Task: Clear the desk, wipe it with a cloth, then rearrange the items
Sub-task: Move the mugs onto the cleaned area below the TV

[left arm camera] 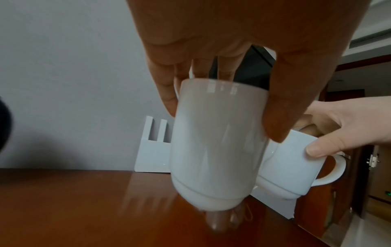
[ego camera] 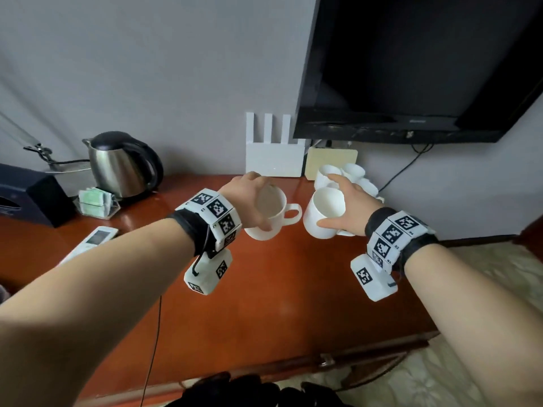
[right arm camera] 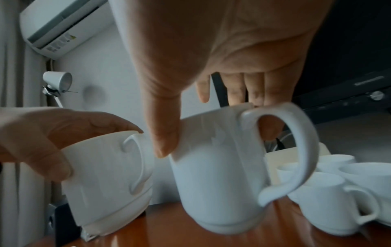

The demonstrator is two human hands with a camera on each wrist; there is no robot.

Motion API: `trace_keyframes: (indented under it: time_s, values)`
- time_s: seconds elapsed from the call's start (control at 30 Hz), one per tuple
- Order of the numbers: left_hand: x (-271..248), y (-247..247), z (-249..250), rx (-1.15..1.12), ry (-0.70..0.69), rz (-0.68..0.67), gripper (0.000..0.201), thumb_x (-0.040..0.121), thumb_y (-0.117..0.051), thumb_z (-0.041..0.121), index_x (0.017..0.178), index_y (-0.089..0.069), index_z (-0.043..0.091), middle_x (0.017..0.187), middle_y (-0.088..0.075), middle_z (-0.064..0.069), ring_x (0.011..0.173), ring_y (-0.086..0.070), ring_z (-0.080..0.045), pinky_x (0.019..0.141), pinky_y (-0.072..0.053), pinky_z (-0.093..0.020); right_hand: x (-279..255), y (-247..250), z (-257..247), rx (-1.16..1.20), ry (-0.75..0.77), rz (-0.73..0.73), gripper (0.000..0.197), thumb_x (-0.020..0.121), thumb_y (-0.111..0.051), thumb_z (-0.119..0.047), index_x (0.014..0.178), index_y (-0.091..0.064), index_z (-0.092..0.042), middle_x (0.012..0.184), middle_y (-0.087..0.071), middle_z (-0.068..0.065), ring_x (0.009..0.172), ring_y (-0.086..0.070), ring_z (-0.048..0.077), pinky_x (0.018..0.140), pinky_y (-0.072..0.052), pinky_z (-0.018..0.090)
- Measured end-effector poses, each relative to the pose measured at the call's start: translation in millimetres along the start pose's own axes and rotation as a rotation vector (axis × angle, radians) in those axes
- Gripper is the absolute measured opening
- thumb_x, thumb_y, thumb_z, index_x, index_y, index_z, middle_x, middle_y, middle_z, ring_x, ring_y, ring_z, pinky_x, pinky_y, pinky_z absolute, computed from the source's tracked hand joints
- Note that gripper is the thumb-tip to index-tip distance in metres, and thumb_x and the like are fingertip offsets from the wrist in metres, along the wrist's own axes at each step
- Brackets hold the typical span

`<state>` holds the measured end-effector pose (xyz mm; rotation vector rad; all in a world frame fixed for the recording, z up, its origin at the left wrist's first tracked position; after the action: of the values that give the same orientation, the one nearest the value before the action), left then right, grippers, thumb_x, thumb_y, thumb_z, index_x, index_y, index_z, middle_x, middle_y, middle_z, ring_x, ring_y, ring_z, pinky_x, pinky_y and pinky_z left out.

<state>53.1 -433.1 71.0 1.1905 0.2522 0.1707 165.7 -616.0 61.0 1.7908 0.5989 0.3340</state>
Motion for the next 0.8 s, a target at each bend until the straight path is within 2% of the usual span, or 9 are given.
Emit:
trace_keyframes:
  time_s: [0.17, 0.33, 0.43, 0.57, 0.67, 0.8]
  values:
    - [55.3, -45.2, 54.2, 0.010, -0.006, -0.080, 0.090, 0.067, -0.080, 0.034, 0.142, -0.030, 0.033, 0.139, -0.036, 0.004, 0.130, -0.036, -0.022, 0.106, -0.040, -0.044, 37.8, 1.5, 82.1, -0.016, -0.031, -0.078, 0.097, 0.070, -0.073, -0.046, 0.143, -0.009, -0.041, 0.149, -0.028, 0.004, 0.129, -0.040, 0.031, 0.098, -0.045, 0.044]
    - [105.5, -96.5, 102.8, 0.030, -0.034, -0.159, 0.089, 0.072, -0.077, 0.031, 0.144, -0.025, 0.031, 0.147, -0.027, 0.003, 0.134, -0.031, -0.023, 0.109, -0.036, -0.042, 66.5, -1.8, 160.5, 0.047, -0.059, -0.108, 0.098, 0.073, -0.076, -0.034, 0.146, -0.010, -0.034, 0.151, -0.024, 0.005, 0.131, -0.038, 0.029, 0.099, -0.040, 0.039]
    - [129.9, -125.3, 123.7, 0.019, -0.020, -0.218, 0.086, 0.075, -0.074, 0.027, 0.145, -0.024, 0.031, 0.147, -0.025, 0.004, 0.135, -0.029, -0.022, 0.108, -0.038, -0.041, 81.5, -10.7, 199.2, 0.059, -0.082, -0.126, 0.099, 0.072, -0.076, -0.031, 0.146, -0.010, -0.034, 0.151, -0.025, 0.005, 0.131, -0.039, 0.029, 0.100, -0.041, 0.039]
    - [161.1, -154.5, 145.7, 0.022, -0.003, -0.294, 0.086, 0.077, -0.073, 0.025, 0.146, -0.022, 0.029, 0.148, -0.024, 0.004, 0.136, -0.027, -0.023, 0.109, -0.037, -0.040, 98.5, -25.4, 231.0, 0.076, -0.116, -0.170, 0.099, 0.073, -0.076, -0.031, 0.146, -0.009, -0.037, 0.151, -0.025, 0.004, 0.131, -0.039, 0.030, 0.102, -0.040, 0.041]
    - [179.8, -168.7, 156.5, 0.045, -0.012, -0.309, 0.084, 0.080, -0.069, 0.026, 0.147, -0.019, 0.027, 0.149, -0.023, 0.003, 0.138, -0.026, -0.023, 0.108, -0.033, -0.036, 111.5, -36.3, 241.8, 0.066, -0.109, -0.207, 0.096, 0.076, -0.073, -0.031, 0.147, -0.008, -0.037, 0.151, -0.025, 0.004, 0.130, -0.041, 0.030, 0.098, -0.041, 0.040]
    - [198.4, -181.7, 160.2, 0.015, 0.004, -0.314, 0.085, 0.078, -0.070, 0.027, 0.147, -0.019, 0.029, 0.148, -0.024, 0.003, 0.136, -0.027, -0.024, 0.108, -0.035, -0.037, 124.7, -47.1, 248.9, 0.060, -0.088, -0.219, 0.095, 0.076, -0.073, -0.037, 0.146, -0.010, -0.035, 0.150, -0.028, 0.004, 0.129, -0.041, 0.030, 0.096, -0.041, 0.038]
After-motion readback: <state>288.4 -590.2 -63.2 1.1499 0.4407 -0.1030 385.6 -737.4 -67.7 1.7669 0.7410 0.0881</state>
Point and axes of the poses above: each hand's wrist, its own x-axis towards the middle knuckle, its own y-axis out of the back of the hand, z = x × y, the point moved 5 cm from there along x, towards the middle knuckle
